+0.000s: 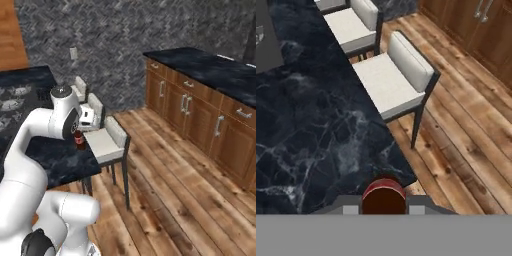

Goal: Place the large bottle from the dining counter next to the other large bottle outside the sink, and place the small bottle from the dining counter next to the other small bottle inside the sink.

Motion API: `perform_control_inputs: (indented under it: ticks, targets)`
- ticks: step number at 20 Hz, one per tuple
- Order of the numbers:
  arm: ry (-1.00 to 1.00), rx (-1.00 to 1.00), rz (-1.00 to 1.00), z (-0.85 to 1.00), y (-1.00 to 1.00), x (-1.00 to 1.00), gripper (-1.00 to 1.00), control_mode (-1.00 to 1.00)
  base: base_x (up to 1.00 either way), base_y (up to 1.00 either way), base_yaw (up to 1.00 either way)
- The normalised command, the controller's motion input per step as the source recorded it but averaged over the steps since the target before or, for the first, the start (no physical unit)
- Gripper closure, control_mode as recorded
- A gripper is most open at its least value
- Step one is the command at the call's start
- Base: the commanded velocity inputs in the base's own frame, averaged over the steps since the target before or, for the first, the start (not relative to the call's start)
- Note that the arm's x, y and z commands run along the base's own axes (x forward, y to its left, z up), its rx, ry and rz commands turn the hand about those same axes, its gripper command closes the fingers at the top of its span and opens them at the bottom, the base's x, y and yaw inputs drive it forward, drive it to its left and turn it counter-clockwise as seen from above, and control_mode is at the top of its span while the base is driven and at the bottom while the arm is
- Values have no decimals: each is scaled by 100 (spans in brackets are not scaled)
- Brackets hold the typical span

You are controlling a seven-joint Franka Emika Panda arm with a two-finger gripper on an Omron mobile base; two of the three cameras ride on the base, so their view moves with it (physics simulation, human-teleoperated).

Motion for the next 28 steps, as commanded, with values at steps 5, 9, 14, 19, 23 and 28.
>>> perform_control_inputs:
  ticks: [5, 9, 14, 19, 23, 28]
  targets:
    - [0, 0, 0, 0, 0, 0, 100, 100, 4, 23, -76]
    - [0, 0, 0, 0, 0, 0, 100, 100, 0, 9, -77]
    - [0, 0, 0, 0, 0, 0, 100, 100, 0, 0, -77]
    - [0, 0, 0, 0, 0, 0, 100, 100, 0, 5, -77]
    - [0, 0, 0, 0, 0, 0, 100, 100, 0, 33, -74]
    - [0, 0, 0, 0, 0, 0, 100, 100, 0, 53, -61]
